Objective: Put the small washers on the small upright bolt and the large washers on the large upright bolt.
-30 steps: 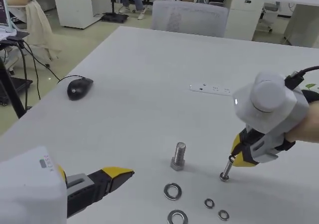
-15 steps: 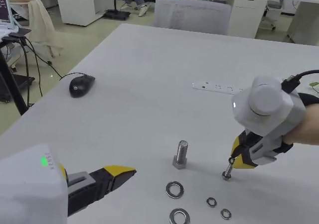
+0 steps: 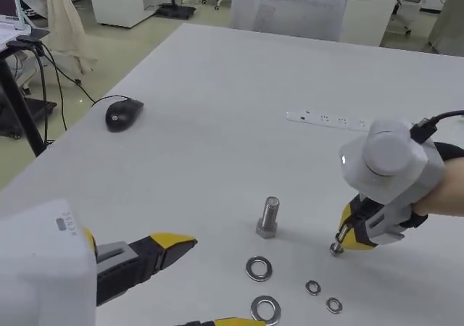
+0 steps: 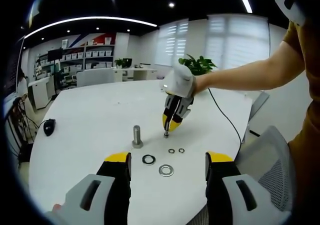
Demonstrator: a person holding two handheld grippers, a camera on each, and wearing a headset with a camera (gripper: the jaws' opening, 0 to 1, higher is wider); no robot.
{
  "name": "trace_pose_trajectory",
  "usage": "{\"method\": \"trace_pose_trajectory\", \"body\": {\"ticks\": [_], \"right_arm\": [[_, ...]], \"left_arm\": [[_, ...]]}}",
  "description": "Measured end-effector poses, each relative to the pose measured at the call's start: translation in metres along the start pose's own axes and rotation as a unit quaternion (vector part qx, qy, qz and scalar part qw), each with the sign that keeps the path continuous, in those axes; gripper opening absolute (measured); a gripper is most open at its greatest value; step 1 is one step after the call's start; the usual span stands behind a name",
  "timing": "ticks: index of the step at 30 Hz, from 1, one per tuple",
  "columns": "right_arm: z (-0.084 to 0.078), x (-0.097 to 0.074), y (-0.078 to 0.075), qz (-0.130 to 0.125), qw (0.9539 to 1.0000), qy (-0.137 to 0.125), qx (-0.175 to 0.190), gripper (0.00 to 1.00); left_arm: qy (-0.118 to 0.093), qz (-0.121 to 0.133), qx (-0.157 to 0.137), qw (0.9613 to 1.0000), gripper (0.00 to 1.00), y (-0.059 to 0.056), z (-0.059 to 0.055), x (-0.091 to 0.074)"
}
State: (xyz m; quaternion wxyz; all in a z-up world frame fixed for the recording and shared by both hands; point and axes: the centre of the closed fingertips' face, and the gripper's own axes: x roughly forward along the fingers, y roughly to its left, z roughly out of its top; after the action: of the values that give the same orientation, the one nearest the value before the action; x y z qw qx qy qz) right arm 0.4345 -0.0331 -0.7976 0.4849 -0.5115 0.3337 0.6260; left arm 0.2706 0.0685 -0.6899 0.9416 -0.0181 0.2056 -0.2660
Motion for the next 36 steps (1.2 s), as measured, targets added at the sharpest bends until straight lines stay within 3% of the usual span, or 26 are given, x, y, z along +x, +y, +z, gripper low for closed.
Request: {"method": "trace_pose_trajectory", "body": {"ticks": [21,36], "right_arm": [[-0.008,0.016,0.004,0.007,1.0,-0.003,0.004,0.15],[-0.022,-0.001,0.01,-0.009,0.9998,-0.001,0.018,0.16]], "left_arm": [[0.006,0.0,-0.006,1.0,0.59,0.001,-0.004,0.001],[0.003,-0.004,0.005,1.0,0.59,-0.006,0.002,-0.002]]}}
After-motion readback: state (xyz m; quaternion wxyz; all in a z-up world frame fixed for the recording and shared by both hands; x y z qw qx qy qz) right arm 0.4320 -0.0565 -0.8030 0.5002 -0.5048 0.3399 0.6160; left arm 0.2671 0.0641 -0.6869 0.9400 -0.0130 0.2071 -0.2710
